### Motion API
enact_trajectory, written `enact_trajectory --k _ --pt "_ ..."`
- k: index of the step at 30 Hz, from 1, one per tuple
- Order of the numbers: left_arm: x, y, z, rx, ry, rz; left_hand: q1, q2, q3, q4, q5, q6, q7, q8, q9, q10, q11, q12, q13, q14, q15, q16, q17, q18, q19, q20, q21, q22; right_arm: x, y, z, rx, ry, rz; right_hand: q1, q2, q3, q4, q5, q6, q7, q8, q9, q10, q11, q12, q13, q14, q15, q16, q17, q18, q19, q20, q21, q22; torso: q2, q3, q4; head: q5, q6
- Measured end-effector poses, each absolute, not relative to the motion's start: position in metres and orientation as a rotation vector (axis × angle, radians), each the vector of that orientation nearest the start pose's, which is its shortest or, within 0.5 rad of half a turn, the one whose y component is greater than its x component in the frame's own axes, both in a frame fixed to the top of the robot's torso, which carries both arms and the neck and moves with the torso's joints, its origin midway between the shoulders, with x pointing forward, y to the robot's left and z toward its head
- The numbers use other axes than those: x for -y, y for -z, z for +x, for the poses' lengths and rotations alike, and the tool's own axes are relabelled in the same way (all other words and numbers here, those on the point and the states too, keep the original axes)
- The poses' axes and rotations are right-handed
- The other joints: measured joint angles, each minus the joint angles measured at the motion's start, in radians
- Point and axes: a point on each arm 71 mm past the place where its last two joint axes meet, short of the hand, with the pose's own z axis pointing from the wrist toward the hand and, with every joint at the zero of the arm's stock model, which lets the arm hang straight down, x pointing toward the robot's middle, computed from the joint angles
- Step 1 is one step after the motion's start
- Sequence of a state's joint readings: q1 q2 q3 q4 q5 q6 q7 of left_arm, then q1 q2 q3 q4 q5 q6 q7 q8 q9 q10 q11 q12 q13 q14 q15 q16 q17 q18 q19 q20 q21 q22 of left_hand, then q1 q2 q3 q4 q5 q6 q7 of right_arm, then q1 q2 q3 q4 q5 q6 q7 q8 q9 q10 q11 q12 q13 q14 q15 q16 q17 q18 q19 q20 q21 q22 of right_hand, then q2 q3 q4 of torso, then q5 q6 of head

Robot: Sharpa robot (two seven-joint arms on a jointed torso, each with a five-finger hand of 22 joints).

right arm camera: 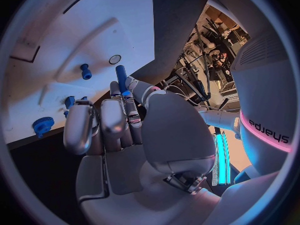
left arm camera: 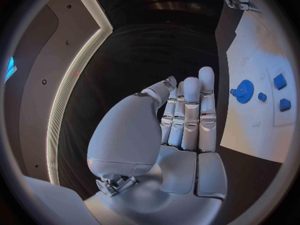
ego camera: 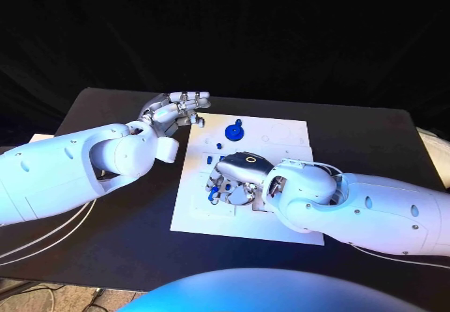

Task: Assemble the parts on the task board

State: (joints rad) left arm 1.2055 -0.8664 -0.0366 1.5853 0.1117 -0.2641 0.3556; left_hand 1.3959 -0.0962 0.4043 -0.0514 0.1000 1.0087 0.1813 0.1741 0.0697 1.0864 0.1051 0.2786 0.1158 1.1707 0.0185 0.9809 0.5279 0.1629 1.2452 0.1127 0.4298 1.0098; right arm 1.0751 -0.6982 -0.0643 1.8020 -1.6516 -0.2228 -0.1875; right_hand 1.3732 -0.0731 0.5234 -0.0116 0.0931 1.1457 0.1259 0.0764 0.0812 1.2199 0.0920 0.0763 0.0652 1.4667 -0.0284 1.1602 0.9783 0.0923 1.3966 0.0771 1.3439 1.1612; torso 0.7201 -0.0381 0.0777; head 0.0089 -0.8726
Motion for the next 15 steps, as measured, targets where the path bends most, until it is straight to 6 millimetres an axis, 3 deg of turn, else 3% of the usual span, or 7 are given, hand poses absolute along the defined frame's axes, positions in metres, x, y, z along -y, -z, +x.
enact_trajectory --k 15 --pt "-0.201 0.1746 0.4791 -1.455 1.639 -1.246 0.0 0.0 0.0 0.0 0.0 0.0 0.0 0.0 0.0 0.0 0.0 0.0 0.001 0.0 0.0 0.0 0.0 0.0 0.0 0.0 0.0 0.0 0.0595 0.2164 0.3779 -1.776 -0.908 -0.519 0.0 0.0 0.001 -0.001 0.0 0.0 0.0 -0.002 -0.001 0.0 0.0 -0.004 -0.001 0.0 0.0 0.0 0.0 0.0 0.0 0.0 0.0 0.0 0.0 0.001 -0.0009 0.005 0.0"
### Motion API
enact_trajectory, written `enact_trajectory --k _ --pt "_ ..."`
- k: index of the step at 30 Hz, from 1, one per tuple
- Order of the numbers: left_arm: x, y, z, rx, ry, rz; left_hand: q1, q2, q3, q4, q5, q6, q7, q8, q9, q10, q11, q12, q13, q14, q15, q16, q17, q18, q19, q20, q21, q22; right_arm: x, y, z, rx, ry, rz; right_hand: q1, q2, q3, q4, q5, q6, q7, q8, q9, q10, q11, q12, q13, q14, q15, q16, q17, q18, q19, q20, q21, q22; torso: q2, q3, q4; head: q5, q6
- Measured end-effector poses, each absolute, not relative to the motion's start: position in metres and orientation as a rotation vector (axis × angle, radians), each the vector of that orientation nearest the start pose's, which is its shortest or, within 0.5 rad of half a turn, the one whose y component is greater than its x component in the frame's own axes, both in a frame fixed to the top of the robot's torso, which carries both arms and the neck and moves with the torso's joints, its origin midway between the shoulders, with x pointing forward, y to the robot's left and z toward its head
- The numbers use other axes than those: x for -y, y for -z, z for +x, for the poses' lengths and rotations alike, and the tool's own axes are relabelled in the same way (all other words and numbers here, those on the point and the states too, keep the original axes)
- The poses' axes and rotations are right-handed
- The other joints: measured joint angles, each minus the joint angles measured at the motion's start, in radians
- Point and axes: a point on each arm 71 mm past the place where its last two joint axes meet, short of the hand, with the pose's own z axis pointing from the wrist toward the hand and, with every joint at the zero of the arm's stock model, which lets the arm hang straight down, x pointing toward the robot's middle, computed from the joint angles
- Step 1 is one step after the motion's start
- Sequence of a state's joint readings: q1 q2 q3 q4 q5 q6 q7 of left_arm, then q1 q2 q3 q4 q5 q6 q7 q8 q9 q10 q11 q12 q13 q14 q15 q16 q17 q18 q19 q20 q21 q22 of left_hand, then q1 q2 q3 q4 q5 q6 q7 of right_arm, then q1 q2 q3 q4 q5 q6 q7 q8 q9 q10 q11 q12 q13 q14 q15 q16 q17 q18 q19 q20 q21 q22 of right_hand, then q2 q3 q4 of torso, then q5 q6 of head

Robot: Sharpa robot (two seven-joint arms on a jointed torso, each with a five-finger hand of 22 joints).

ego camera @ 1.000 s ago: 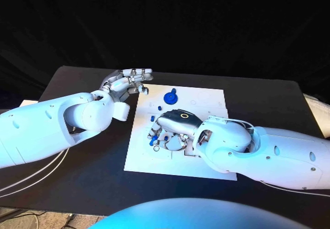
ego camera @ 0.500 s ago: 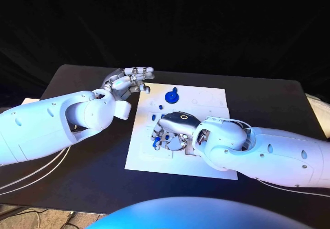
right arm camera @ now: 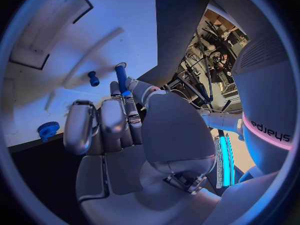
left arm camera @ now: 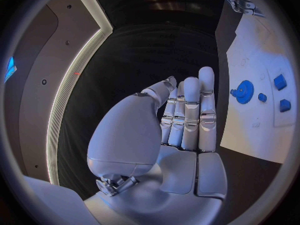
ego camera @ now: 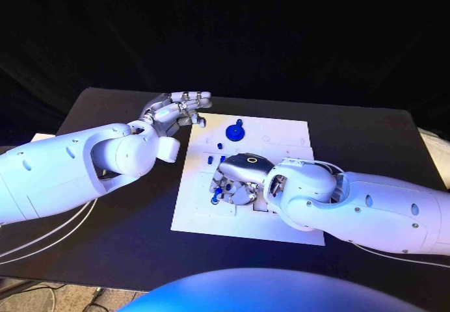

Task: Assemble the parts on the task board

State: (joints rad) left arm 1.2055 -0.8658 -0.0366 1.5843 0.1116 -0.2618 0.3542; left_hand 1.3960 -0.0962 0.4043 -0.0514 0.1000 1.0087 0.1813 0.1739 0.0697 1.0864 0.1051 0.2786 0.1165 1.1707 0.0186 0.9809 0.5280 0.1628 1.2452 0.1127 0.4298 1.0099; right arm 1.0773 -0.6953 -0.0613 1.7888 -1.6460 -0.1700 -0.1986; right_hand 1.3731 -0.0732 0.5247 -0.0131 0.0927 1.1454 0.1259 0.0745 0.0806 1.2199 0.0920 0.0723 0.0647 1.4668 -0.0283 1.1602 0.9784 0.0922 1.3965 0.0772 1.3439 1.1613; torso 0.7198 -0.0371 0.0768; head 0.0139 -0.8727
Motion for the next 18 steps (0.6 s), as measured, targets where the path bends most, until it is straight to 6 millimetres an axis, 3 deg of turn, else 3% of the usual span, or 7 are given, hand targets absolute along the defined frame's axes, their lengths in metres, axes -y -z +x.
enact_trajectory --k 18 --pt "-0.2014 0.1748 0.4794 -1.455 1.638 -1.247 0.0 0.0 0.0 0.0 0.0 0.0 0.0 0.0 0.0 0.0 0.0 0.0 0.0 0.0 0.0 0.0 0.0 0.0 0.0 0.0 0.0 0.0 0.0561 0.221 0.3755 -1.798 -0.901 -0.54 -0.003 -0.003 0.007 -0.009 0.004 0.004 0.004 -0.004 -0.001 0.0 0.0 -0.005 0.0 0.0 0.0 0.0 0.001 0.0 0.0 0.0 0.0 0.0 0.0 -0.0006 0.0001 0.001 0.0"
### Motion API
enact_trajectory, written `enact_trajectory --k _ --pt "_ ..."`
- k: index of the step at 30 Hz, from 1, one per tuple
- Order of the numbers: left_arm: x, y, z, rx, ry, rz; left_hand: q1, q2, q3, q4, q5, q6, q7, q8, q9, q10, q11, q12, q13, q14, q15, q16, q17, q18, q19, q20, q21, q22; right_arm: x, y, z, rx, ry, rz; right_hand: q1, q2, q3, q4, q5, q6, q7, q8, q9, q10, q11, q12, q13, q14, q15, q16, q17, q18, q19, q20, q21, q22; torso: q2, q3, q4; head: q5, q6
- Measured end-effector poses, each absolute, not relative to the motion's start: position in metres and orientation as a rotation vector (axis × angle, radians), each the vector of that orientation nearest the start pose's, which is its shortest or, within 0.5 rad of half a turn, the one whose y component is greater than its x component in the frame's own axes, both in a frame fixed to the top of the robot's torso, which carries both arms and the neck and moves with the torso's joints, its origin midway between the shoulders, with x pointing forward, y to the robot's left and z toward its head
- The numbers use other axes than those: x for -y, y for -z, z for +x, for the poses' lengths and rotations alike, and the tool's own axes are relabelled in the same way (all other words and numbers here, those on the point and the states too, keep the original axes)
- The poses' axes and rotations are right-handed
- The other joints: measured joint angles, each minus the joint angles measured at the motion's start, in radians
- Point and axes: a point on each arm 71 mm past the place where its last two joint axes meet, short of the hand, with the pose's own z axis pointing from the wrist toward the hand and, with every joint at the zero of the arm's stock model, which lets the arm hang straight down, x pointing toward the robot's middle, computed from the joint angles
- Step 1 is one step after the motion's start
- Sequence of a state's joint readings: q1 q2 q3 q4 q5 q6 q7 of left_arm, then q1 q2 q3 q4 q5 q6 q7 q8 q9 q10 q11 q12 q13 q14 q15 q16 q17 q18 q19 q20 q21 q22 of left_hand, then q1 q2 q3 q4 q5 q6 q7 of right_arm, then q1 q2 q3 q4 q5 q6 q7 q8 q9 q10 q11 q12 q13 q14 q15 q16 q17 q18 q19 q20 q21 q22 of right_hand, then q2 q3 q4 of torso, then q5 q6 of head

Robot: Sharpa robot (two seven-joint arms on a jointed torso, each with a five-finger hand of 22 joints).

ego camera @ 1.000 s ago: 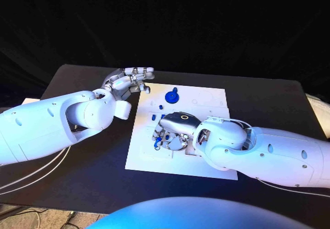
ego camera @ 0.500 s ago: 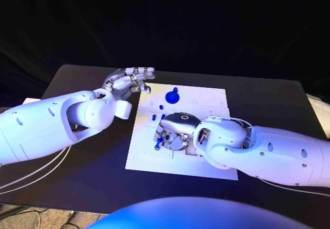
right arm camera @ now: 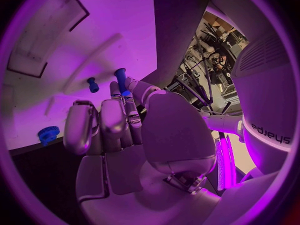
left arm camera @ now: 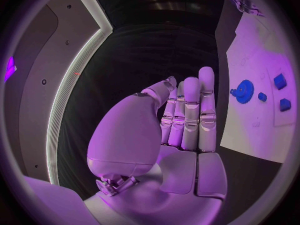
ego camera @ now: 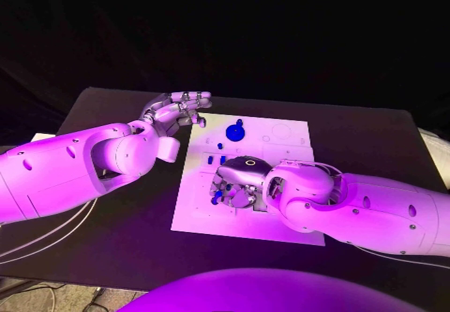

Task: Assemble the parts on the task board

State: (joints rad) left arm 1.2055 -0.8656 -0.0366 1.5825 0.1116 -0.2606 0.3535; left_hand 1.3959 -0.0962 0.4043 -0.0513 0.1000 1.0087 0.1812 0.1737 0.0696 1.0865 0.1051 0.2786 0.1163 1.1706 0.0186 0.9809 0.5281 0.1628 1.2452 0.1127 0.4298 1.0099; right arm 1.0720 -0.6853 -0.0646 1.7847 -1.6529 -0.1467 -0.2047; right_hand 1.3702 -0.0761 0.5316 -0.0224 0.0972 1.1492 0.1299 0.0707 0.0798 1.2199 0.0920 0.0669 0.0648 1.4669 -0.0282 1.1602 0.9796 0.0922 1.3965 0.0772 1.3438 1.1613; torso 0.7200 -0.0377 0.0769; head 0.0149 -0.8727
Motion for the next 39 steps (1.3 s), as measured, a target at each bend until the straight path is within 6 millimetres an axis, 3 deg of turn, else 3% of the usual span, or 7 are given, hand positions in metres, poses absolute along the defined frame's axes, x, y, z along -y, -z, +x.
enact_trajectory --k 13,17,21,24,29,34,39 --pt "-0.202 0.175 0.479 -1.456 1.638 -1.247 0.0 0.0 0.0 0.0 0.0 0.0 0.0 0.0 0.0 0.0 0.0 0.0 0.0 0.0 0.0 0.0 0.0 0.0 0.0 0.0 0.0 0.0 0.053 0.221 0.375 -1.786 -0.875 -0.563 -0.005 -0.005 -0.002 -0.002 0.0 -0.002 0.002 -0.002 0.0 0.0 0.0 0.005 0.002 0.0 0.0 0.0 -0.005 0.0 0.0 0.0 0.0 -0.002 0.0 -0.0007 0.0003 0.002 0.0" --pt "-0.202 0.175 0.479 -1.456 1.638 -1.247 0.0 0.0 0.0 0.0 0.0 0.0 0.0 0.0 0.0 0.0 0.0 0.0 0.0 0.0 0.0 0.0 0.0 0.0 0.0 0.0 0.0 0.0 0.052 0.221 0.374 -1.779 -0.867 -0.573 -0.044 -0.043 -0.028 0.007 0.027 -0.074 0.022 -0.008 -0.013 -0.031 -0.015 -0.002 0.001 0.0 0.021 0.0 -0.012 0.0 -0.011 0.011 -0.004 -0.013 0.0 -0.0007 0.0 0.002 0.0" --pt "-0.202 0.175 0.479 -1.456 1.638 -1.247 0.0 0.0 0.0 0.0 0.0 0.0 0.0 0.0 0.0 0.0 0.0 0.0 0.0 0.0 0.0 0.0 0.0 0.0 0.0 0.0 0.0 0.0 0.051 0.223 0.373 -1.779 -0.866 -0.58 -0.07 -0.083 -0.085 0.013 0.054 -0.194 0.015 -0.008 -0.016 -0.164 0.007 -0.002 -0.001 -0.002 0.03 0.0 -0.014 0.0 -0.018 0.025 -0.012 -0.028 0.0 -0.0005 0.0 0.003 0.0" --pt "-0.202 0.175 0.479 -1.456 1.638 -1.247 0.0 0.0 0.0 0.0 0.0 0.0 0.0 0.0 0.0 0.0 0.0 0.0 0.0 0.0 0.0 0.0 0.0 0.0 0.0 0.0 0.0 0.0 0.05 0.223 0.373 -1.777 -0.867 -0.582 -0.07 -0.083 -0.131 0.014 0.062 -0.23 -0.001 -0.008 -0.015 -0.204 0.013 0.006 0.0 0.001 0.034 0.0 -0.014 0.0 -0.018 0.025 -0.012 -0.03 0.0 -0.0002 0.0 0.003 0.0" --pt "-0.202 0.175 0.479 -1.456 1.638 -1.247 0.0 0.0 0.0 0.0 0.0 0.0 0.0 0.0 0.0 0.0 0.0 0.0 0.0 0.0 0.0 0.0 0.0 0.0 0.0 0.0 0.0 0.0 0.049 0.222 0.372 -1.773 -0.875 -0.585 -0.069 -0.082 -0.158 0.014 0.068 -0.231 -0.001 -0.008 -0.012 -0.206 0.013 0.026 0.003 0.001 0.034 0.005 -0.014 0.0 -0.022 0.029 -0.016 -0.031 0.0 0.0 -0.0004 0.002 0.0" --pt "-0.203 0.175 0.479 -1.456 1.637 -1.247 0.0 0.0 0.0 0.0 0.0 0.0 0.0 0.0 0.0 -0.004 0.004 0.006 0.0 0.0 0.0 0.0 -0.001 0.0 0.0 0.0 0.0 0.0 0.051 0.222 0.372 -1.76 -0.885 -0.575 -0.056 -0.069 -0.173 0.013 0.073 -0.211 0.019 -0.002 -0.01 -0.202 0.009 0.043 0.003 0.001 0.034 -0.008 -0.043 0.0 -0.033 0.037 -0.038 -0.065 0.0 0.0006 -0.0011 0.001 0.0" --pt "-0.203 0.175 0.479 -1.457 1.637 -1.248 0.0 0.0 0.0 0.0 0.0 0.0 0.0 0.0 0.0 -0.004 0.004 0.006 0.001 0.0 0.0 0.0 -0.001 0.0 0.0 0.0 0.0 0.0 0.062 0.219 0.374 -1.732 -0.892 -0.536 -0.052 -0.065 -0.202 0.012 0.073 -0.208 0.022 -0.002 -0.01 -0.231 0.014 0.043 0.001 -0.004 0.039 -0.046 -0.089 0.0 -0.059 0.034 -0.075 -0.119 -0.001 0.001 -0.0013 -0.002 0.0"
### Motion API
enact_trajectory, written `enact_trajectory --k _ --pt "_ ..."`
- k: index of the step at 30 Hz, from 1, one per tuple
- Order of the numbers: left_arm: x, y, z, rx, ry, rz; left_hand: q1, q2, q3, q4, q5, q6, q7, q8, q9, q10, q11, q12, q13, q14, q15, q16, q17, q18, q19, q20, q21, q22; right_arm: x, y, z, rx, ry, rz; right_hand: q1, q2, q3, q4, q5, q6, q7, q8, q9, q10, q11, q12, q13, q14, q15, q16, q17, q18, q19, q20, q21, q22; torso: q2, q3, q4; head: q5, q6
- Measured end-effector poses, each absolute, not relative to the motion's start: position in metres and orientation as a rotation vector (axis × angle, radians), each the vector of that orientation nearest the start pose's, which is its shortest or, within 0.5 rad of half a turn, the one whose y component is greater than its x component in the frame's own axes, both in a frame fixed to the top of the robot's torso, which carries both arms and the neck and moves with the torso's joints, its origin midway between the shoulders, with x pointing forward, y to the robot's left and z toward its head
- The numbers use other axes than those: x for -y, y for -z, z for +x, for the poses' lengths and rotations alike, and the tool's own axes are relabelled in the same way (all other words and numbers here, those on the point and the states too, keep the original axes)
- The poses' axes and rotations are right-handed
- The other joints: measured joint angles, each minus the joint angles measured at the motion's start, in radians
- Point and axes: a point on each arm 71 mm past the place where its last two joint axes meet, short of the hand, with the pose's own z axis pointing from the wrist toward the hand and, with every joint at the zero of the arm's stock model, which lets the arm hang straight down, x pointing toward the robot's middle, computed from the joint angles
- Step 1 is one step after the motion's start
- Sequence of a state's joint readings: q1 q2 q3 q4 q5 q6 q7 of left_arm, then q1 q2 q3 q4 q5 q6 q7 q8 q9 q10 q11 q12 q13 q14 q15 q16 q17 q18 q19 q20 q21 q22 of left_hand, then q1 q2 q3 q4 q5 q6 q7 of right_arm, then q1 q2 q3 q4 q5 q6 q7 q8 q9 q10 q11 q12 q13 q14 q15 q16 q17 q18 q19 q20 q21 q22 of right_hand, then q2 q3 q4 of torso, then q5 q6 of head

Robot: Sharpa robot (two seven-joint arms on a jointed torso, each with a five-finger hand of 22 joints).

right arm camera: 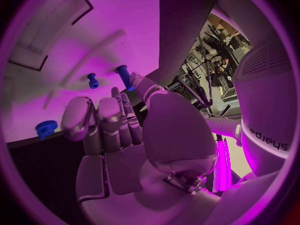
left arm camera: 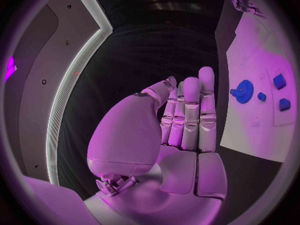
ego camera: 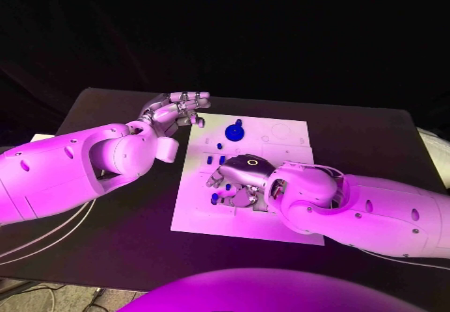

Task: Assemble the parts on the task board

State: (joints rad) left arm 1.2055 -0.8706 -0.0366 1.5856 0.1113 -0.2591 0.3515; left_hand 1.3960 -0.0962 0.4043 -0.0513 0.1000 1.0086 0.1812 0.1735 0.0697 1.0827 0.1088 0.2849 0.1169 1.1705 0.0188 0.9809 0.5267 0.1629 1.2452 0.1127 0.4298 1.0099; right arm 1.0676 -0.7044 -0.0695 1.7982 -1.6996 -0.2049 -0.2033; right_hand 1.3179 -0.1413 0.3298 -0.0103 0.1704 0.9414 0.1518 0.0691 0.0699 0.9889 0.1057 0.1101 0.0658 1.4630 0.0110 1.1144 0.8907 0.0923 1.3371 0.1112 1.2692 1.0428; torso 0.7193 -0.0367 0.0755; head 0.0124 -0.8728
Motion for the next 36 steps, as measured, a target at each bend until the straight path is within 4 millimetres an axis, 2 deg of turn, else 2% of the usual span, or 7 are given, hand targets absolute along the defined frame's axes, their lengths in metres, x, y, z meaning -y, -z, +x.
enact_trajectory --k 8,11,17,20,23,28,36 --pt "-0.206 0.175 0.479 -1.455 1.63 -1.25 0.0 0.0 0.0 0.0 0.0 0.0 0.0 0.0 0.0 0.0 0.0 0.0 0.0 0.0 0.0 0.0 0.0 0.0 0.0 0.0 0.0 0.0 0.125 0.196 0.382 -1.726 -0.873 -0.333 -0.015 0.015 -0.049 0.026 -0.012 0.033 0.021 0.004 0.003 0.092 -0.004 0.075 0.015 0.0 0.0 0.002 0.003 0.0 0.01 0.002 0.009 0.021 -0.002 0.0003 -0.0027 -0.019 0.0" --pt "-0.209 0.176 0.479 -1.453 1.624 -1.252 0.0 0.0 0.0 0.0 0.0 0.0 0.0 0.0 0.0 0.0 0.0 0.0 0.0 0.0 0.0 0.0 0.0 0.0 0.0 0.0 0.0 0.0 0.156 0.182 0.388 -1.735 -0.847 -0.224 -0.023 0.023 -0.061 0.039 0.001 0.061 0.007 0.012 0.005 0.199 -0.009 0.134 0.043 0.003 -0.016 0.114 0.155 -0.001 0.07 -0.011 0.084 0.138 -0.003 0.0003 -0.0082 -0.031 0.0" --pt "-0.208 0.176 0.479 -1.455 1.624 -1.253 0.0 0.0 0.0 0.0 0.0 0.0 0.0 0.0 0.0 0.0 0.0 0.0 0.0 0.0 0.0 0.0 0.0 0.0 0.0 0.0 0.0 0.0 0.21 0.168 0.388 -1.771 -0.777 -0.013 -0.063 0.023 -0.105 0.082 0.025 0.107 -0.035 0.04 0.014 0.367 -0.075 0.238 0.144 0.004 -0.052 0.24 0.322 -0.016 0.121 -0.045 0.157 0.253 -0.004 0.0003 -0.024 -0.069 0.002" --pt "-0.207 0.176 0.479 -1.457 1.626 -1.252 0.0 0.0 0.0 0.0 0.0 0.0 0.0 0.0 0.0 0.0 0.0 0.0 0.0 0.0 0.0 0.0 0.0 0.0 0.0 0.0 0.0 0.0 0.231 0.171 0.386 -1.803 -0.716 0.07 -0.085 0.02 -0.144 0.107 0.052 0.132 -0.046 0.059 0.023 0.401 -0.087 0.402 0.327 0.004 -0.061 0.258 0.34 -0.018 0.127 -0.056 0.164 0.265 -0.005 0.0003 -0.0298 -0.087 0.006" --pt "-0.207 0.176 0.48 -1.458 1.625 -1.253 0.0 0.0 0.0 0.0 0.0 0.0 0.0 0.0 0.0 0.0 0.0 0.0 0.0 0.0 0.0 0.0 0.0 0.0 0.0 0.0 0.0 0.0 0.249 0.177 0.383 -1.834 -0.645 0.135 -0.093 0.028 -0.205 0.128 0.099 0.144 -0.06 0.092 0.048 0.418 -0.092 0.79 0.764 0.003 -0.069 0.302 0.399 -0.032 0.129 -0.065 0.18 0.265 -0.005 0.0017 -0.037 -0.099 0.008" --pt "-0.208 0.177 0.48 -1.457 1.622 -1.254 0.0 0.0 0.0 0.0 0.0 0.0 0.0 0.0 0.0 0.0 0.0 0.0 0.0 0.0 0.0 0.0 0.0 0.0 0.0 0.0 0.0 0.0 0.266 0.189 0.377 -1.878 -0.548 0.2 -0.082 0.053 -0.295 0.161 0.112 0.129 -0.061 0.137 0.095 0.456 -0.096 1.175 1.202 0.002 -0.07 0.372 0.418 -0.032 0.129 -0.069 0.205 0.265 -0.005 0.0043 -0.0466 -0.105 0.01" --pt "-0.206 0.177 0.481 -1.461 1.624 -1.255 0.0 0.0 0.0 0.0 0.0 0.0 0.0 0.0 0.0 0.0 0.0 0.0 0.0 0.0 0.0 0.0 0.0 0.0 0.0 0.0 0.0 0.0 0.259 0.204 0.369 -1.929 -0.471 0.202 -0.093 0.072 -0.371 0.2 0.116 0.092 -0.054 0.159 0.14 0.476 -0.094 1.32 1.242 0.002 -0.07 0.417 0.417 -0.047 0.129 -0.068 0.222 0.265 -0.005 0.0063 -0.0513 -0.105 0.011"
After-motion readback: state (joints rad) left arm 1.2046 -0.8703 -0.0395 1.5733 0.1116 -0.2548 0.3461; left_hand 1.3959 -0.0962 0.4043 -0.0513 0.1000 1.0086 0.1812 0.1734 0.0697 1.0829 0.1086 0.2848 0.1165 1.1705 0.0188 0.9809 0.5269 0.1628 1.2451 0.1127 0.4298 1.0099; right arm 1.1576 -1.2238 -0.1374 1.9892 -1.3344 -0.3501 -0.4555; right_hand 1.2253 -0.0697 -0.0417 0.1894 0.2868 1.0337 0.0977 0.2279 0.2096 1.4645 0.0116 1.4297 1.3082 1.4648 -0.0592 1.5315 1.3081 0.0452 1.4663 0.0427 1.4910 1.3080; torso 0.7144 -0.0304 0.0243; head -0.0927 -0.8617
